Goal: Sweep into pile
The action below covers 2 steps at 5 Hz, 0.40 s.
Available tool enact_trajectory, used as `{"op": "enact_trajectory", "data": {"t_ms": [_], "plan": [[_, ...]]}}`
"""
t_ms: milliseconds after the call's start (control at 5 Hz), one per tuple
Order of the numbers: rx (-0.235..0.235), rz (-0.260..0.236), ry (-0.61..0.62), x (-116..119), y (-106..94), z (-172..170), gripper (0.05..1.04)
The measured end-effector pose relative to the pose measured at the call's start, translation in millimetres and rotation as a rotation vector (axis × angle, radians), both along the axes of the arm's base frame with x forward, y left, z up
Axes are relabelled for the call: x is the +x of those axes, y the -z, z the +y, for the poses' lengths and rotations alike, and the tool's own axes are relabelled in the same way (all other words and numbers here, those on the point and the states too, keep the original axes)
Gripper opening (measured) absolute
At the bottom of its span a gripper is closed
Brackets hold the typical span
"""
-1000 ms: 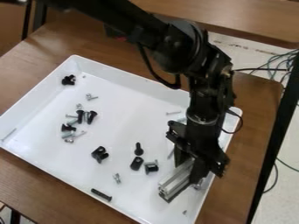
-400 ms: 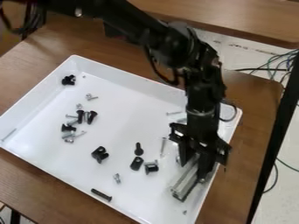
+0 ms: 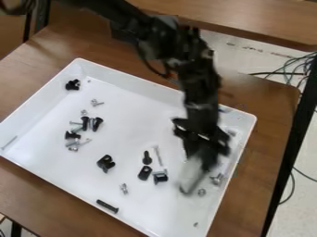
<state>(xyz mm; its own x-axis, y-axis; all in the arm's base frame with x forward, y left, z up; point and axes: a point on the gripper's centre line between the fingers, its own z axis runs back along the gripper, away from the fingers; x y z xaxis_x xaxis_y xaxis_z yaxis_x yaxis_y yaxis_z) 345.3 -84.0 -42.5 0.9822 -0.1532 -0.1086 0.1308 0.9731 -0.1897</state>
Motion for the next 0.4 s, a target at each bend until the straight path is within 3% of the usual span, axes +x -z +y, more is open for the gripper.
{"op": "enact_trajectory", "data": {"t_ms": [400], "plan": [[0.071,0.029,-0.226,-2,3.0,96,0.356]]}}
